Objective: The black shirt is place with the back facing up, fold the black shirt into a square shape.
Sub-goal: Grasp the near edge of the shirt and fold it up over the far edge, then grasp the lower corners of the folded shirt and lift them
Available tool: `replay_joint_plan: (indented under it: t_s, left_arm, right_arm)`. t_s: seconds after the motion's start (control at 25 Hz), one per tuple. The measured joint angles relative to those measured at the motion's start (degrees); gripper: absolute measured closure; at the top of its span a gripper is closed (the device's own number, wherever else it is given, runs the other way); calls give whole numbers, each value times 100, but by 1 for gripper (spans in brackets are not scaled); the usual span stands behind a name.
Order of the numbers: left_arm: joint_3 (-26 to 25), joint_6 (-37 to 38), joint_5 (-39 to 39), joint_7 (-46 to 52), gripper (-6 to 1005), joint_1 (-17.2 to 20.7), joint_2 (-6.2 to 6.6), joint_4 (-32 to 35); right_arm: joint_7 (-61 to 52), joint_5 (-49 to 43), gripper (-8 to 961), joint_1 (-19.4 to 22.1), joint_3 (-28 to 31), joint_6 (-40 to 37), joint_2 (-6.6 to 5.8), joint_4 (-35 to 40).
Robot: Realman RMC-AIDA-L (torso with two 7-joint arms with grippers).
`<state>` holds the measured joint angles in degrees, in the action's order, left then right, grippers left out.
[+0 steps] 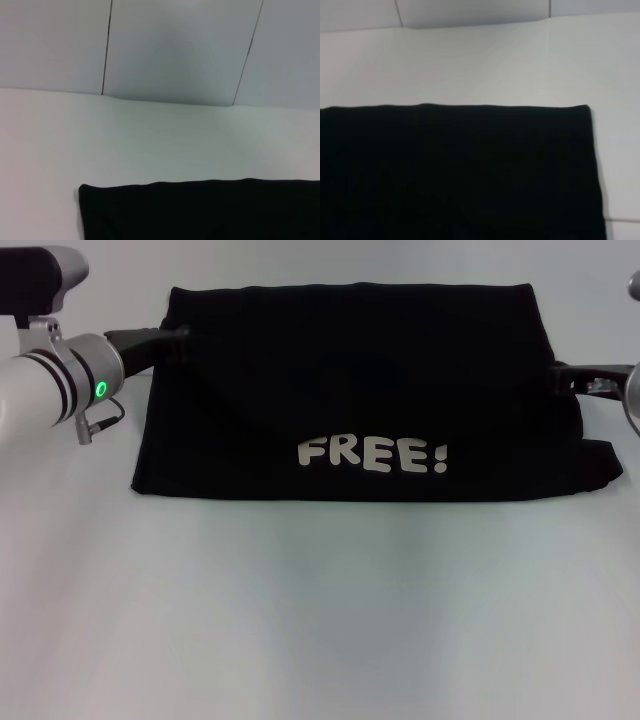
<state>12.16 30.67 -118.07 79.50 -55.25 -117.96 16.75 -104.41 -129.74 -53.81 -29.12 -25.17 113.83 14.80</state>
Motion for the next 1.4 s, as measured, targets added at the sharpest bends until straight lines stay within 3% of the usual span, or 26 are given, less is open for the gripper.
replay_joint_plan:
  t_s: [0.24, 0.56, 0.76, 0.92, 1.0, 1.08, 1.2, 1.4]
  left_arm:
    - [4, -84, 1, -45, 798, 27, -30, -2]
    - [4, -9, 6, 247, 473, 180, -39, 278]
    - [12, 663, 6, 746, 321, 480, -52, 773]
    - [15, 1397, 6, 1010, 248, 791, -56, 1139]
    - [15, 1749, -2, 1078, 249, 953, -59, 1239]
    - [83, 2137, -32, 1130, 251, 1140, -60, 1353]
    - [460, 2708, -115, 1164, 253, 1499, -86, 1575]
    - [974, 2722, -633, 1297, 256, 1783, -255, 1896]
  right_arm:
    - [3, -15, 732, -2, -234, -21, 45, 56]
    - [-45, -17, 560, 39, -503, -84, 156, 409]
    - [-222, 0, 425, 161, -504, -513, 220, 1007]
    - [-649, -3, 284, 217, -506, -1142, 149, 1393]
    - [-1057, -13, 285, 322, -507, -1941, 48, 1687]
    - [-1183, -16, 287, 379, -507, -2262, -5, 1793]
    - [-1487, 21, 288, 559, -464, -3148, -138, 2020]
    - [-1704, 290, 289, 859, -422, -3671, -239, 2136]
